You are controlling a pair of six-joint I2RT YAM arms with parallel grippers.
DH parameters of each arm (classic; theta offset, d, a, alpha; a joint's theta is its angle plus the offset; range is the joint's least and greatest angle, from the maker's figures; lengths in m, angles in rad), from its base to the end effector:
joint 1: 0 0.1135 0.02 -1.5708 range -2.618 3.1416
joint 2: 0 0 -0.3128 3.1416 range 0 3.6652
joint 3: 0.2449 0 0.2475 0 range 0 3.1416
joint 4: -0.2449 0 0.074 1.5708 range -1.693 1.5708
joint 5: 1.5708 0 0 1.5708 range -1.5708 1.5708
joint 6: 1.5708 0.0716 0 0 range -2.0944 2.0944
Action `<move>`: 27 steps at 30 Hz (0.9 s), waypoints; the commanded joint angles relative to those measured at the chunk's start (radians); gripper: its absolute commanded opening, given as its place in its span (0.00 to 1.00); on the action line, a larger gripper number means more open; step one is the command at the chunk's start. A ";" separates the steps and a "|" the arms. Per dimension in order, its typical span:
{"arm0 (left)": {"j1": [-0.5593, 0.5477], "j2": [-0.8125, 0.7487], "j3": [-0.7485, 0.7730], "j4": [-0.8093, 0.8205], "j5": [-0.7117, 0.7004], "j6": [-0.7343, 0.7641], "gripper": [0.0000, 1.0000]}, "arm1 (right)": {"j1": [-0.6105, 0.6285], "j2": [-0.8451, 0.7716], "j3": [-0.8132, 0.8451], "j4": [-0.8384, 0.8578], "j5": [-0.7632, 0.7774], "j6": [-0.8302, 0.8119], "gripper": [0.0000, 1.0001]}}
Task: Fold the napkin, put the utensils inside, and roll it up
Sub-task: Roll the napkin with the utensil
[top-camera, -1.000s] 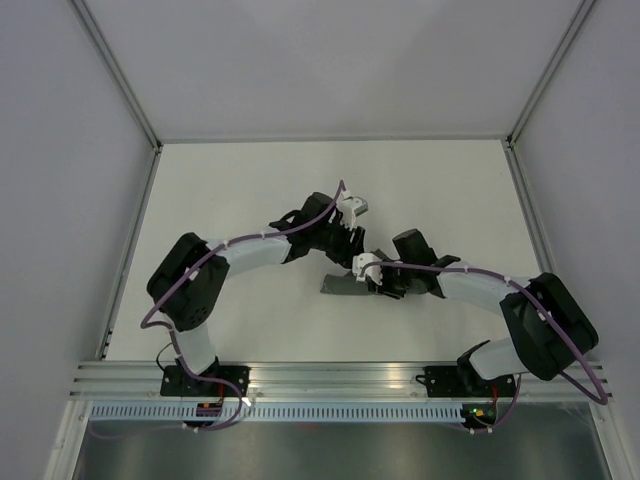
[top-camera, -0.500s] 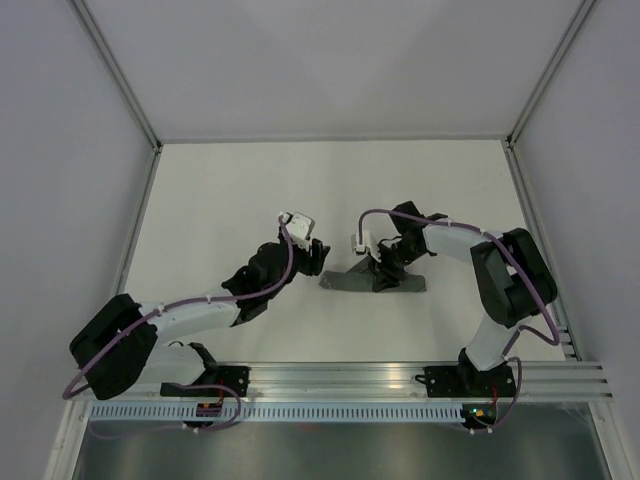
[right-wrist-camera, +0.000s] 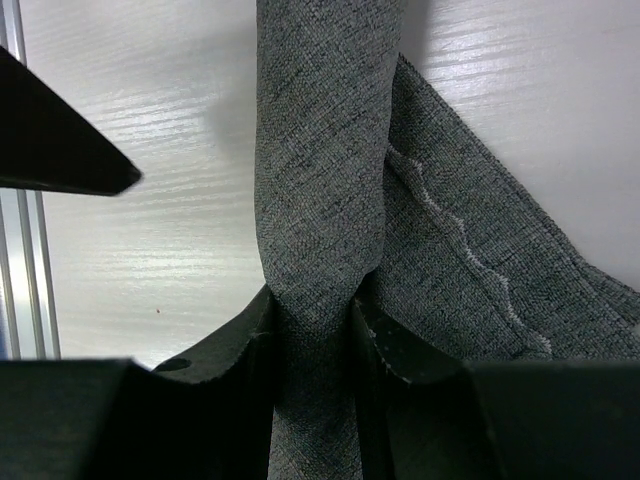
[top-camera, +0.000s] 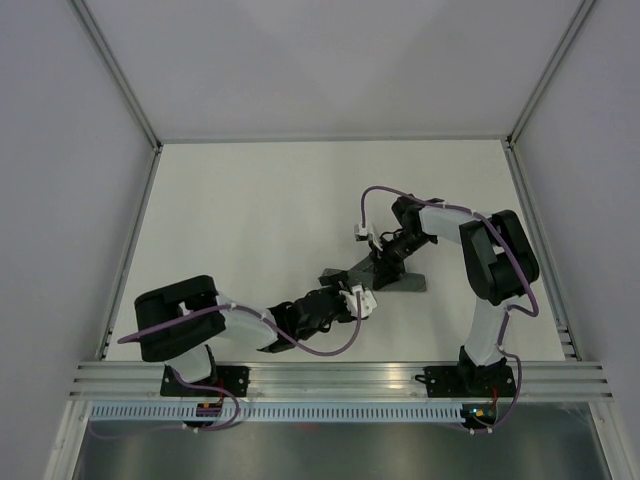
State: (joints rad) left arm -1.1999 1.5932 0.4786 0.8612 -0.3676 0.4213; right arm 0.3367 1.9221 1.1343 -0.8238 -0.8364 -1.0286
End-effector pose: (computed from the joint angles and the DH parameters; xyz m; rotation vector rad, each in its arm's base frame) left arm 0.1410 -0.2917 0.2018 1.1221 1.4231 -0.2185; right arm 0.2982 0.1607 0.1575 -1.6653 2.0866 1.1345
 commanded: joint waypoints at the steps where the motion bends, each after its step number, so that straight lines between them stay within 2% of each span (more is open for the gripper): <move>1: -0.032 0.086 0.064 0.072 0.018 0.210 0.76 | 0.007 0.121 -0.054 -0.064 0.135 -0.042 0.18; 8: -0.036 0.218 0.127 0.087 0.053 0.318 0.85 | 0.002 0.133 -0.031 -0.083 0.145 -0.036 0.19; 12: -0.020 0.274 0.163 0.053 0.076 0.349 0.86 | 0.002 0.138 -0.027 -0.084 0.146 -0.030 0.20; 18: 0.016 0.272 0.224 -0.181 0.205 0.286 0.72 | 0.001 0.147 -0.018 -0.089 0.148 -0.028 0.19; 21: 0.029 0.272 0.261 -0.317 0.271 0.258 0.60 | 0.001 0.149 -0.015 -0.087 0.148 -0.028 0.20; 22: 0.033 0.275 0.270 -0.349 0.298 0.252 0.51 | 0.001 0.149 -0.013 -0.087 0.148 -0.028 0.20; 24: 0.040 0.277 0.294 -0.419 0.318 0.231 0.41 | -0.001 0.149 -0.011 -0.084 0.148 -0.025 0.21; 27: 0.046 0.280 0.318 -0.477 0.346 0.203 0.31 | -0.001 0.146 -0.010 -0.080 0.145 -0.019 0.27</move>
State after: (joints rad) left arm -1.1660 1.8538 0.7631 0.5552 -0.1177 0.6884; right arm 0.3271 1.9911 1.1706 -0.9550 -0.9035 -1.0077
